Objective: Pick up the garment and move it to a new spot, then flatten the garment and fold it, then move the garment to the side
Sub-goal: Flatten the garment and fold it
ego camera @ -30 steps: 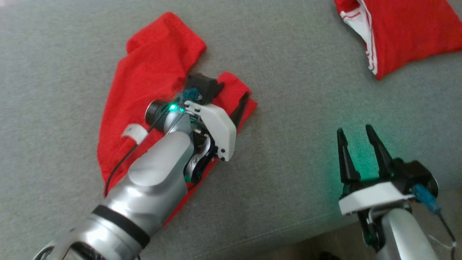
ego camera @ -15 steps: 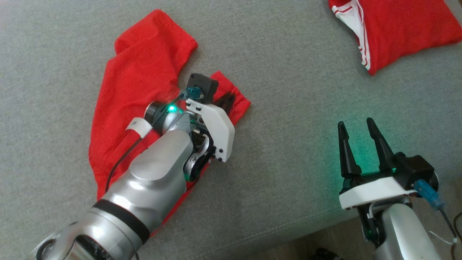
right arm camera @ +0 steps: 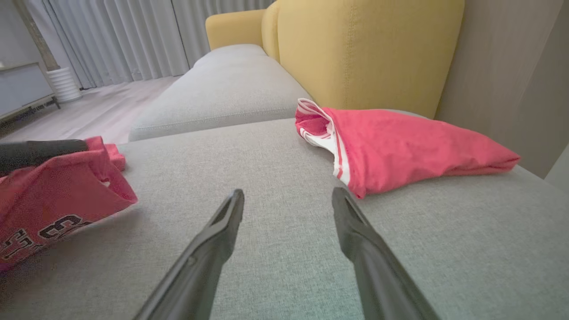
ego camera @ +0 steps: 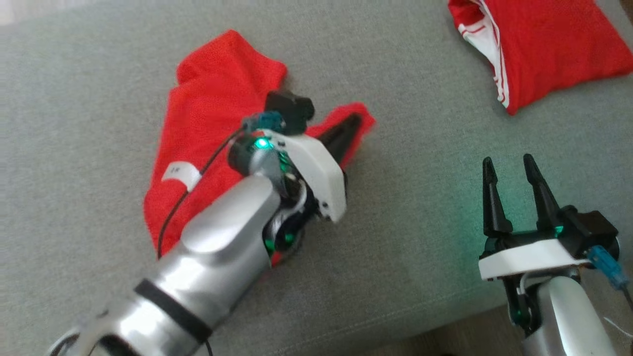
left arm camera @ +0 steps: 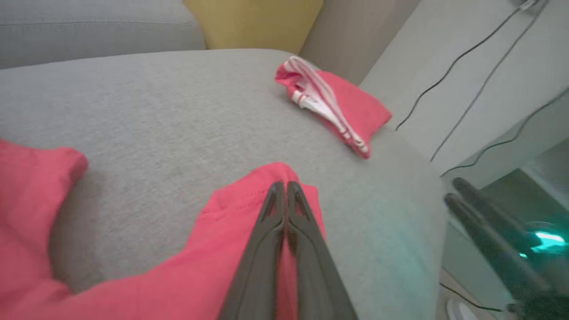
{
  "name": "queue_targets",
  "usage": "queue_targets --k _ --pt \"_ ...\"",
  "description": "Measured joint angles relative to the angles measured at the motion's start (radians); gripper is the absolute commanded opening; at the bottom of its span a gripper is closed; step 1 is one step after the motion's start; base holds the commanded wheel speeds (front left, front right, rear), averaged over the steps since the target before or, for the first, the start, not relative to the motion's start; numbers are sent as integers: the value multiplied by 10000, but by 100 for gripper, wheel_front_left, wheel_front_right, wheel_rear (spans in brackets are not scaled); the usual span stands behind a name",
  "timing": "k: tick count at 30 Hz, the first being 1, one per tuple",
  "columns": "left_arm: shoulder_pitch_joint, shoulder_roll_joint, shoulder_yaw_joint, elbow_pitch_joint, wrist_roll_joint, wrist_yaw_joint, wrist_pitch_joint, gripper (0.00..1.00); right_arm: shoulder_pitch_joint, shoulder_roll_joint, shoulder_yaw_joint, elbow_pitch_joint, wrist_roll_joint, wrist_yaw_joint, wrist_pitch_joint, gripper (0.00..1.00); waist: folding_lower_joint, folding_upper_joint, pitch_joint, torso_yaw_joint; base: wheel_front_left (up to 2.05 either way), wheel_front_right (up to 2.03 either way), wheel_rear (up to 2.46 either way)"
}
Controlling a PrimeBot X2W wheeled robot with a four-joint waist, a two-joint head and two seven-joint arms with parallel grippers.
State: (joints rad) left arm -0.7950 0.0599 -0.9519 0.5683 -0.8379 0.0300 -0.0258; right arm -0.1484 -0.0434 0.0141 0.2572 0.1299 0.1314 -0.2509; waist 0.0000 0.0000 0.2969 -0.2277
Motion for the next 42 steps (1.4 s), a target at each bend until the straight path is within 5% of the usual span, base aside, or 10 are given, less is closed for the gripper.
queue_targets --k 12,13,14,15,21,30,40,41,42 --pt "2724 1083 -242 -4090 -1613 144 1561 0 590 0 -297 -161 -167 0 0 100 0 0 -498 331 0 0 0" --pt "2826 1070 -278 -4102 -1684 132 1561 18 590 0 -297 -161 -167 0 0 100 0 0 -475 329 0 0 0" --pt "2889 1057 -378 -4100 -1768 73 1563 49 590 2 -290 -161 -167 0 0 100 0 0 -462 321 0 0 0" --pt "2948 1022 -458 -4100 -1779 -56 1580 100 588 2 -282 -161 -167 0 0 100 0 0 -451 307 0 0 0" --pt "2980 928 -585 -4033 -1896 -232 1691 100 574 2 -251 -157 -167 0 0 100 0 0 -362 158 0 0 0" --pt "1914 1810 -169 -2585 -142 1912 1603 100 575 2 -251 -150 -165 0 0 100 0 0 -374 32 0 0 0" --pt "1171 1227 -899 -815 395 2194 2464 100 554 2 -163 -157 -150 0 0 100 0 0 -179 -152 0 0 0" --pt "990 1210 -1058 -640 512 2134 2552 93 546 2 -153 -157 -150 0 0 100 0 0 -156 -183 0 0 0" --pt "872 1193 -1104 -500 537 2010 2564 0 545 2 -148 -155 -146 0 0 100 0 0 -137 -215 0 0 0"
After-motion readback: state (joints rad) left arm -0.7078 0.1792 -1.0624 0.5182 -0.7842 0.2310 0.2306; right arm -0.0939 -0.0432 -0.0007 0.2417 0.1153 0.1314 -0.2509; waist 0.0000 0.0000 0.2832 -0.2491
